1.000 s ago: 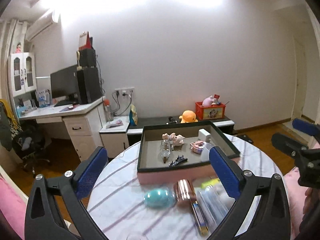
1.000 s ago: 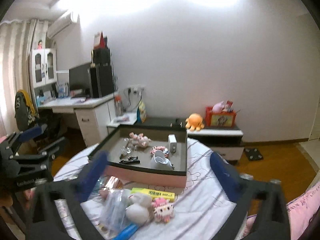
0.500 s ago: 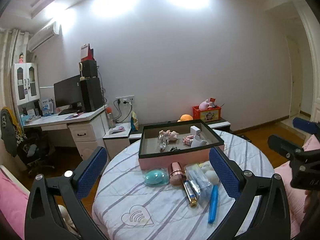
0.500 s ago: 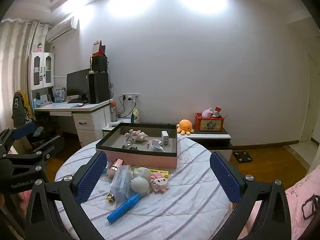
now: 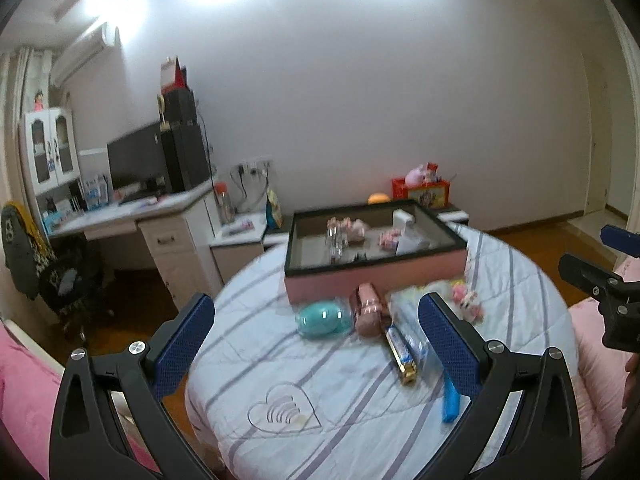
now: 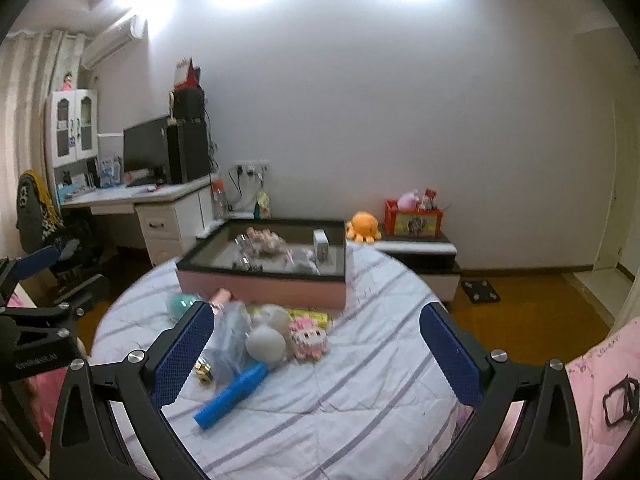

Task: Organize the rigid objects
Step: 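Move both open tools back from the box toward the remaining items, then grasp the teal brush case with the left tool while the right tool grasps the block figure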

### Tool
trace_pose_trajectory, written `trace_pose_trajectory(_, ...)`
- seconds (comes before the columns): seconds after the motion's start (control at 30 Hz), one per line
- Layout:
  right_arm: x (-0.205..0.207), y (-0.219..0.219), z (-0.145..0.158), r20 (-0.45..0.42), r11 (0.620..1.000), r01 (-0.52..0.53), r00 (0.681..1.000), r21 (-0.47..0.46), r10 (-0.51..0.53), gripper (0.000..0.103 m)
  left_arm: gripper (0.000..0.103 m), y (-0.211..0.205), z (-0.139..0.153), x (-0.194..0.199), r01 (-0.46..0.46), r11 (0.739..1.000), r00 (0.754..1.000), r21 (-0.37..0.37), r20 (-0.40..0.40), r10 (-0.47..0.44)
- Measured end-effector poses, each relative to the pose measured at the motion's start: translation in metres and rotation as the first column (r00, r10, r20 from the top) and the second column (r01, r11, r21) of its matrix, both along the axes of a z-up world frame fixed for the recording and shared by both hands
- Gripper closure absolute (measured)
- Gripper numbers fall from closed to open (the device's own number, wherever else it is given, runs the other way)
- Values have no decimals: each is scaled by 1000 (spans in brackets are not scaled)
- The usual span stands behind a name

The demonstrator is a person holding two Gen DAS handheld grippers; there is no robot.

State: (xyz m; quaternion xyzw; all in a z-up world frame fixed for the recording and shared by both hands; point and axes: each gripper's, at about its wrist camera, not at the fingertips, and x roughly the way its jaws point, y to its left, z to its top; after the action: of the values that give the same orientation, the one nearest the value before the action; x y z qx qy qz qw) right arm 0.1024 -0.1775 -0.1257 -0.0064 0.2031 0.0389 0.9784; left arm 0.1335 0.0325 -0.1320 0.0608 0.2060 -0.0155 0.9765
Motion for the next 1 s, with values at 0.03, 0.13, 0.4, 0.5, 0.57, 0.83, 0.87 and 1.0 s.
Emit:
trace_pose_trajectory(0.03, 3, -2, -5, -14, 1000, 4, 1000, -1, -4, 0, 0, 2, -6, 5, 0, 1000, 1000, -8, -24, 0)
trace_pose_trajectory(0.13, 18, -5, -21, -72, 1000, 26, 997, -18, -27, 0, 0, 7, -21, 16, -5, 1000, 997, -25, -79, 3)
trace_pose_trajectory(0.4, 84, -7, -74, -253, 996, 15, 967, -92, -38, 0, 0, 21, -58, 52, -48, 998, 978, -31, -203, 41)
trace_pose_trajectory(0.5, 109, -6, -87, -311, 994, -8, 950, -107, -26, 0, 0, 26, -65, 61, -56, 998, 973, -26, -227, 49)
trace_pose_trajectory(0.57, 123, -6, -95, -351, 994, -24, 936, -110, -16, 0, 0, 28, -69, 67, -55, 998, 969, -25, -242, 47)
trace_pose_trajectory(0.83, 150, -8, -104, -412, 990, -142, 903, -9, 126, 34, 0, 34, -85, 103, -18, 997, 951, -71, -310, -5)
trace_pose_trajectory(0.87, 151, -8, -105, -418, 988, -153, 898, 2, 140, 43, 0, 34, -88, 110, -14, 996, 946, -86, -323, -15)
trace_pose_trajectory(1.0, 148, -12, -104, -416, 989, -148, 899, 11, 139, 57, 0, 34, -95, 131, -20, 995, 937, -102, -350, -17)
